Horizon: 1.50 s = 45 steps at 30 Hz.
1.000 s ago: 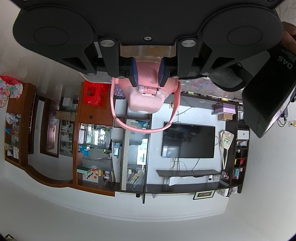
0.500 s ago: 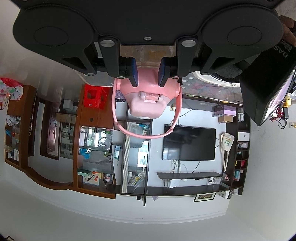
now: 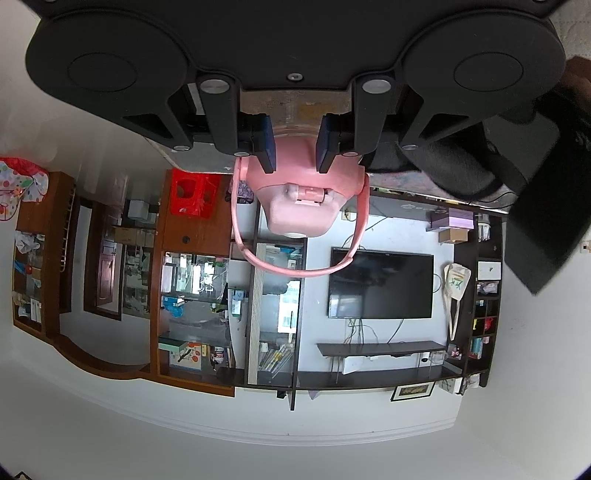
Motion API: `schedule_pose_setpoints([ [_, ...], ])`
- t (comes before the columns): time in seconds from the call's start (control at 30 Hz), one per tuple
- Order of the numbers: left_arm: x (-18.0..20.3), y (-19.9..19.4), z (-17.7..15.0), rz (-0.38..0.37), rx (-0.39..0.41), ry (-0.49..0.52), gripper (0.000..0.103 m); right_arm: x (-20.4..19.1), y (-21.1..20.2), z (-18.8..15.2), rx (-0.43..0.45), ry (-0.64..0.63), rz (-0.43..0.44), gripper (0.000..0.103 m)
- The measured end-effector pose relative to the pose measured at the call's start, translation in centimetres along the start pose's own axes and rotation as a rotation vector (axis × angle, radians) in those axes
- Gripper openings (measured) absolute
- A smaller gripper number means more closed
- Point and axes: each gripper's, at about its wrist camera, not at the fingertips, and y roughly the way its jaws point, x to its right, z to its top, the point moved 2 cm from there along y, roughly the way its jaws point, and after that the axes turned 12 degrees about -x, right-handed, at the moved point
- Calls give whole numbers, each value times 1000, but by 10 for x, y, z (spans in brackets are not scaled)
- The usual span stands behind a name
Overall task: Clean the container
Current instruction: 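Rub the cloth along the bottle body while the right gripper holds the handle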
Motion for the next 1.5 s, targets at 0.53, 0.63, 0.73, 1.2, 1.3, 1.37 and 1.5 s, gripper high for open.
schedule_pose_setpoints([
  [0.53, 6, -36, 15, 53, 112, 16, 21, 6, -6, -6, 5, 11, -9, 25],
  [0.63, 6, -43, 15, 55, 129, 14, 21, 7, -7, -7, 6, 14, -11, 25],
  [0.73, 5, -51, 16, 58, 157, 7, 21, 8, -8, -8, 7, 16, -13, 25],
  [1.2, 8, -29, 11, 9, 106, 39, 21, 9, -2, -3, -1, 16, -19, 25],
  [1.3, 6, -24, 11, 1, 96, 37, 21, 10, -1, -4, -2, 17, -19, 25],
  [1.37, 5, -19, 9, -13, 82, 28, 21, 10, 0, -4, -3, 18, -19, 25],
  [1.5, 2, -12, 6, -16, 61, 21, 21, 11, 0, -10, -7, 16, -14, 25],
])
